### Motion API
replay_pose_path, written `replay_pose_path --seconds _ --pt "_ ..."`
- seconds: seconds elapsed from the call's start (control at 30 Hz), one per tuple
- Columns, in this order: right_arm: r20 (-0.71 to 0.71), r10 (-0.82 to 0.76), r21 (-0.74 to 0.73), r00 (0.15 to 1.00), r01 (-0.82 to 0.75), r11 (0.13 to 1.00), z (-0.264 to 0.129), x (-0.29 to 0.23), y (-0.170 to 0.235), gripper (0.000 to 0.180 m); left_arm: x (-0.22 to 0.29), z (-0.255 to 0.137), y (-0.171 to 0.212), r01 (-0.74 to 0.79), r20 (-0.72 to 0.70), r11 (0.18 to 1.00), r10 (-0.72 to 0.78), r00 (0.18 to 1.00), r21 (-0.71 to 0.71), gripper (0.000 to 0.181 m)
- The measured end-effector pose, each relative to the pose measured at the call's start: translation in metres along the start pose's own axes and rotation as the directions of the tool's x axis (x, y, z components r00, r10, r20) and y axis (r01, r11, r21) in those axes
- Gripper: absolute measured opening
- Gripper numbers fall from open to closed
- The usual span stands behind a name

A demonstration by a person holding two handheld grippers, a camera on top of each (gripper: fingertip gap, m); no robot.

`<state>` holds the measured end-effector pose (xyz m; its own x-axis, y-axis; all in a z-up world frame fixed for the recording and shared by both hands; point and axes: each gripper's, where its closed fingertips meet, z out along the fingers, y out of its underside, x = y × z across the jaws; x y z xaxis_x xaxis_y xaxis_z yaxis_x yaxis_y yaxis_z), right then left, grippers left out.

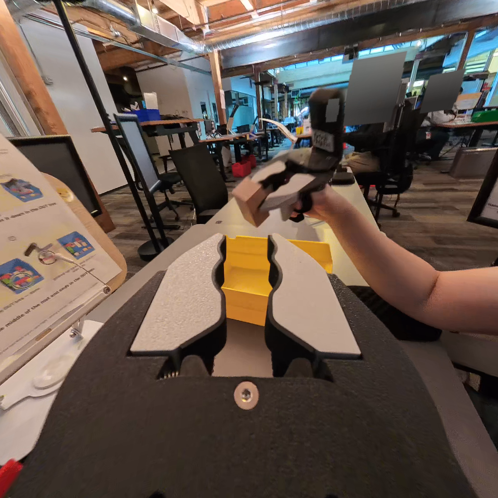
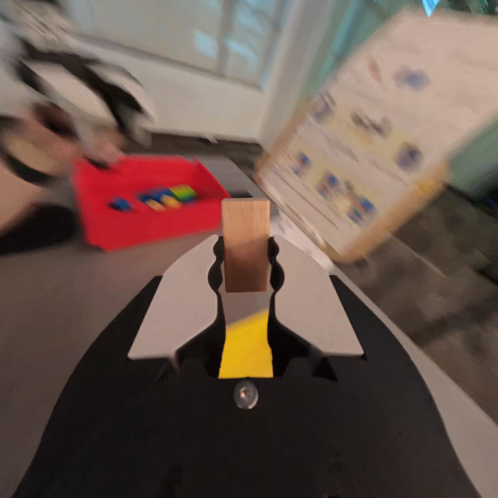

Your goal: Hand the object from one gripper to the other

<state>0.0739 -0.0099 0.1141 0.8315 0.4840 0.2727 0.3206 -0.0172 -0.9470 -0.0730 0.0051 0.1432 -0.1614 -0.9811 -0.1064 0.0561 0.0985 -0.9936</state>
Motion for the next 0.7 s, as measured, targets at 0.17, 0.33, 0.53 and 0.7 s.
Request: replay_pose_path --seconds 0.17,0.33,0.53,0.7 --pt "-0.187 0.033 -0.558 0.982 -0.133 0.819 -0.027 0.067 0.159 0.033 -0.01 -0.019 -0.014 -0.011 0.033 0.999 0.01 0.999 0.039 0.028" --pt "-0.072 0.008 -0.803 0.997 -0.062 0.593 -0.023 0.065 0.229 0.033 -0.013 -0.031 -0.02 -0.012 0.03 0.998 0.011 0.999 0.055 0.027" --pt "0.209 -0.089 -0.925 0.974 0.226 0.306 -0.027 0.084 0.271 0.033 -0.014 -0.035 -0.024 -0.025 0.021 0.998 0.024 0.999 0.06 0.026" --pt "0.316 -0.101 -0.917 0.944 0.331 0.222 -0.026 0.1 0.287 0.033 -0.015 -0.034 -0.019 -0.043 0.017 0.998 0.043 0.999 0.038 0.026"
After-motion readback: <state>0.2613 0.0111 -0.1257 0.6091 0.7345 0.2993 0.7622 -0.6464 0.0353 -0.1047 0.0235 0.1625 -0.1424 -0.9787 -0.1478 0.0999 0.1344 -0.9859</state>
